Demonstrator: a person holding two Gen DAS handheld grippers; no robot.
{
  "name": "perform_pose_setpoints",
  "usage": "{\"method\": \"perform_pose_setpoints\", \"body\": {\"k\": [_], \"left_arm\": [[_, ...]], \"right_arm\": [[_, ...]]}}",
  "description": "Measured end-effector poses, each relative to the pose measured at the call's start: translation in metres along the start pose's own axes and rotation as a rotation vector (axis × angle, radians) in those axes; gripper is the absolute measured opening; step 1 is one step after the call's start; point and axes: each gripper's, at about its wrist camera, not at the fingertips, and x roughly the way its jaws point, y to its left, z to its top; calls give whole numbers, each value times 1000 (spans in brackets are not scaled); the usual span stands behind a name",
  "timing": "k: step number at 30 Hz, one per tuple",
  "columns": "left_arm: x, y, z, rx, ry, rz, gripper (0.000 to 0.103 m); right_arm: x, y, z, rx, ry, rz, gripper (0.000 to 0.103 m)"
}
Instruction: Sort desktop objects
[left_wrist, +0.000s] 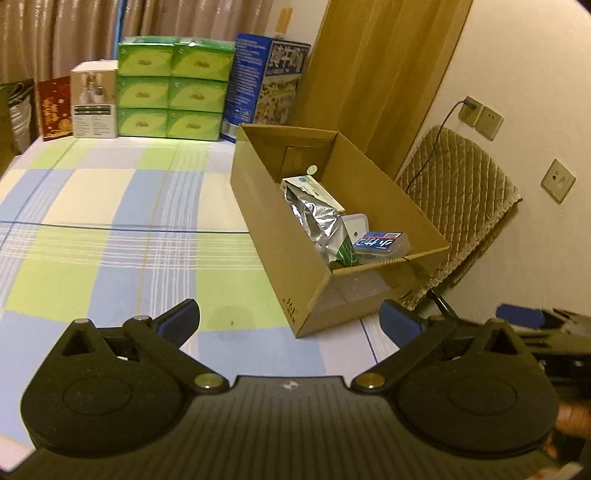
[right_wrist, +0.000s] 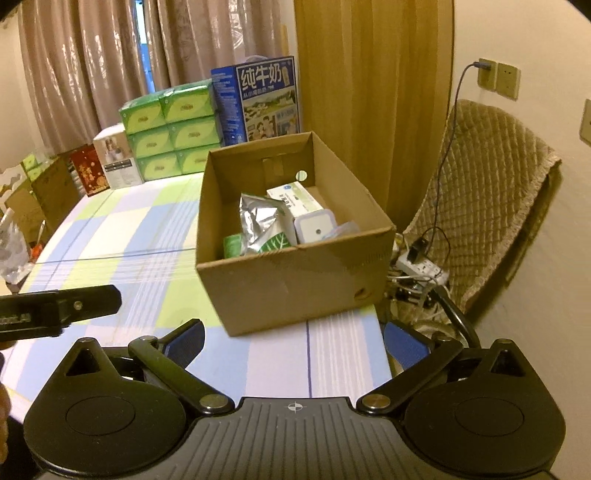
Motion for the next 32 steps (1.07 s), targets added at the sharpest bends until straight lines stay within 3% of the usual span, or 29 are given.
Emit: {"method": "perform_pose_setpoints", "body": {"k": [12,32], "left_arm": [[-38,-13,-24,0,-24,-6,102],[-48,-13,-22,33,-62,27,102]], "right_arm": [[-44,11,-11,-30,-45,-2,101],[-46,17,-12,-43,-46,0,101]]}}
